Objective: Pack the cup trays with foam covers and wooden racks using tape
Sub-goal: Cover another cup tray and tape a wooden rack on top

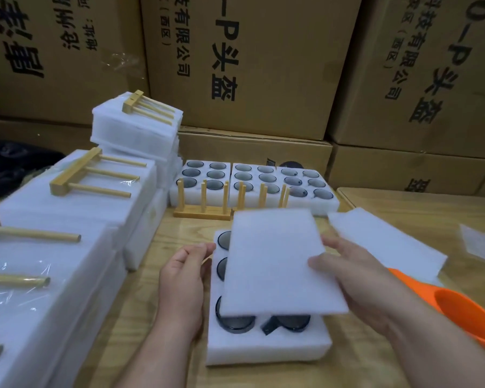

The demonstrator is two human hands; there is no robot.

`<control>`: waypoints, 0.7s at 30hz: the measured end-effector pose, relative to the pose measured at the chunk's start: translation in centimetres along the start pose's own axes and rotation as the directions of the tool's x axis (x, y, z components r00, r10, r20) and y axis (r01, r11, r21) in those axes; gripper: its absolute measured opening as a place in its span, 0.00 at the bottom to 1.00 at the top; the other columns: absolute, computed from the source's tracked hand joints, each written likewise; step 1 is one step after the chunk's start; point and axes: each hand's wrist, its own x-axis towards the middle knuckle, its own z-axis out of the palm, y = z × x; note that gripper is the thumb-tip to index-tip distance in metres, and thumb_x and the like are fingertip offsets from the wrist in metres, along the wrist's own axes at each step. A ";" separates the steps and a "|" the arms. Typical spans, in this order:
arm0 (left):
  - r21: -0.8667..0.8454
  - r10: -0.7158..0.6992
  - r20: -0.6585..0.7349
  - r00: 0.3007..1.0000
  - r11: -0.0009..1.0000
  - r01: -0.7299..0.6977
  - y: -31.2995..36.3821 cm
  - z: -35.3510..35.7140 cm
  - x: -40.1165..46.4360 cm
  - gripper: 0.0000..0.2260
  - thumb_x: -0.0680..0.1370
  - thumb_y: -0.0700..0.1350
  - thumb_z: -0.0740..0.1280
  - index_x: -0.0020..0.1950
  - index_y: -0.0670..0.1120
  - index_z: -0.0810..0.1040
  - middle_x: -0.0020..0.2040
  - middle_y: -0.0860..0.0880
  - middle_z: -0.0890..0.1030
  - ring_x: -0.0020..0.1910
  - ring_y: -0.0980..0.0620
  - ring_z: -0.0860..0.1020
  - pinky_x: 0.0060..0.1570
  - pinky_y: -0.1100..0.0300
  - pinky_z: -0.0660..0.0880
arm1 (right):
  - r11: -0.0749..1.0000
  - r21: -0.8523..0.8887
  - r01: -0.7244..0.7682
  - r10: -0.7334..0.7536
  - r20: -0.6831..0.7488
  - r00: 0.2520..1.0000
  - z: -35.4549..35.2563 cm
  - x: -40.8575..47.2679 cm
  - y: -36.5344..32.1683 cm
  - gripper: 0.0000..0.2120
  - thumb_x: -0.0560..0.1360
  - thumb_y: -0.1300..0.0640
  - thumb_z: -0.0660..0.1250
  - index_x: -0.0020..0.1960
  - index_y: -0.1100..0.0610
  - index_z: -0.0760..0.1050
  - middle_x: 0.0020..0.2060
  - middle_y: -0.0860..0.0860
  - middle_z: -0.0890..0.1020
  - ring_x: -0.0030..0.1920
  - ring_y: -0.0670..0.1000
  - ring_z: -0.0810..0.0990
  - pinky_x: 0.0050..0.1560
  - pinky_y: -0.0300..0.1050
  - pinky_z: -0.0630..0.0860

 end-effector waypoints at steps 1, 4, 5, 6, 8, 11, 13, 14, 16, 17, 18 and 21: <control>0.008 -0.001 0.012 1.000 1.000 0.001 0.1 0.1 -0.1 0.09 0.71 0.50 0.71 0.45 0.46 0.85 0.51 0.40 0.86 0.50 0.40 0.84 0.57 0.37 0.78 | 1.000 -0.016 -0.012 0.013 0.007 1.000 0.4 0.0 0.3 0.21 0.75 0.61 0.69 0.66 0.49 0.73 0.51 0.55 0.87 0.51 0.59 0.87 0.55 0.63 0.81; 0.020 -0.016 0.072 0.997 1.000 0.014 0.1 0.3 -0.3 0.10 0.75 0.48 0.69 0.54 0.51 0.85 0.54 0.44 0.86 0.52 0.44 0.85 0.57 0.42 0.78 | 0.978 -0.206 -0.030 0.028 -0.013 1.000 0.7 -0.1 0.5 0.24 0.69 0.52 0.73 0.63 0.43 0.73 0.43 0.49 0.87 0.40 0.52 0.86 0.36 0.53 0.80; 0.016 -0.023 0.084 0.996 1.000 0.022 0.0 0.4 -0.3 0.10 0.77 0.46 0.68 0.56 0.52 0.85 0.56 0.45 0.86 0.55 0.44 0.84 0.59 0.43 0.78 | 0.958 -0.284 -0.028 0.018 -0.037 0.999 0.7 0.1 0.5 0.23 0.68 0.48 0.75 0.62 0.43 0.75 0.39 0.46 0.85 0.34 0.47 0.83 0.31 0.47 0.75; 0.016 -0.031 0.088 0.996 0.999 0.029 0.0 0.4 -0.2 0.10 0.80 0.43 0.67 0.58 0.52 0.85 0.57 0.45 0.85 0.58 0.43 0.83 0.61 0.43 0.77 | 0.939 -0.342 -0.022 -0.006 -0.081 0.997 0.7 0.5 0.5 0.19 0.70 0.45 0.76 0.59 0.43 0.77 0.37 0.45 0.83 0.31 0.44 0.79 0.29 0.41 0.72; 0.028 -0.041 0.087 0.995 0.999 0.039 -0.1 0.5 -0.2 0.13 0.82 0.40 0.64 0.60 0.52 0.84 0.58 0.46 0.85 0.61 0.43 0.82 0.62 0.43 0.77 | 0.931 -0.365 -0.018 -0.049 -0.174 0.984 0.6 1.4 0.8 0.16 0.71 0.36 0.73 0.53 0.44 0.81 0.42 0.44 0.83 0.35 0.42 0.79 0.34 0.39 0.74; 0.059 -0.030 0.114 0.993 0.998 0.024 0.0 0.6 -0.3 0.17 0.82 0.36 0.62 0.65 0.51 0.80 0.54 0.54 0.86 0.54 0.52 0.85 0.45 0.56 0.82 | 0.983 -0.183 0.006 -0.041 -0.189 0.981 1.2 3.2 1.8 0.29 0.63 0.31 0.70 0.58 0.45 0.80 0.55 0.44 0.83 0.54 0.47 0.82 0.57 0.53 0.80; 0.094 -0.029 0.150 0.988 0.995 0.015 0.1 0.7 -0.4 0.21 0.82 0.33 0.59 0.68 0.55 0.75 0.48 0.63 0.86 0.47 0.61 0.85 0.37 0.64 0.80 | 0.999 0.039 0.034 -0.028 -0.148 0.989 1.9 4.5 3.0 0.29 0.63 0.36 0.72 0.62 0.43 0.79 0.60 0.44 0.83 0.59 0.46 0.82 0.60 0.52 0.79; 0.110 -0.036 0.169 0.985 0.994 0.017 0.2 0.7 -0.5 0.23 0.81 0.32 0.58 0.68 0.57 0.73 0.45 0.65 0.85 0.44 0.62 0.85 0.36 0.65 0.80 | 0.987 0.153 0.050 -0.033 -0.114 0.993 2.1 5.0 3.6 0.25 0.64 0.40 0.72 0.61 0.42 0.80 0.60 0.45 0.83 0.59 0.47 0.83 0.56 0.51 0.80; 0.126 -0.056 0.197 0.979 0.992 0.031 0.1 0.7 -0.5 0.26 0.81 0.30 0.56 0.69 0.58 0.72 0.46 0.64 0.86 0.44 0.60 0.85 0.36 0.63 0.80 | 0.952 0.292 0.097 -0.093 -0.028 0.995 2.4 5.7 4.6 0.19 0.68 0.52 0.69 0.58 0.43 0.83 0.59 0.50 0.85 0.56 0.52 0.85 0.47 0.47 0.82; 0.125 -0.063 0.202 0.977 0.991 0.038 0.1 0.7 -0.5 0.27 0.81 0.30 0.56 0.70 0.58 0.72 0.48 0.62 0.86 0.45 0.59 0.85 0.37 0.62 0.80 | 0.940 0.317 0.123 -0.130 0.003 0.991 2.4 5.9 5.0 0.21 0.68 0.58 0.66 0.59 0.45 0.83 0.59 0.53 0.85 0.55 0.54 0.86 0.44 0.45 0.82; 0.121 -0.070 0.200 0.977 0.992 0.047 0.2 0.7 -0.6 0.27 0.80 0.29 0.55 0.70 0.57 0.73 0.51 0.61 0.86 0.47 0.57 0.85 0.38 0.61 0.81 | 0.934 0.328 0.140 -0.153 0.013 0.988 2.4 5.9 5.3 0.25 0.67 0.61 0.63 0.62 0.48 0.82 0.59 0.55 0.84 0.55 0.56 0.85 0.43 0.45 0.82; 0.094 -0.093 0.185 0.978 0.993 0.076 0.3 0.8 -0.7 0.28 0.79 0.29 0.55 0.73 0.53 0.74 0.60 0.58 0.84 0.54 0.54 0.84 0.43 0.59 0.82 | 0.924 0.339 0.178 -0.208 0.053 0.977 2.3 5.8 5.6 0.32 0.63 0.64 0.58 0.66 0.53 0.78 0.60 0.60 0.83 0.57 0.61 0.83 0.47 0.51 0.80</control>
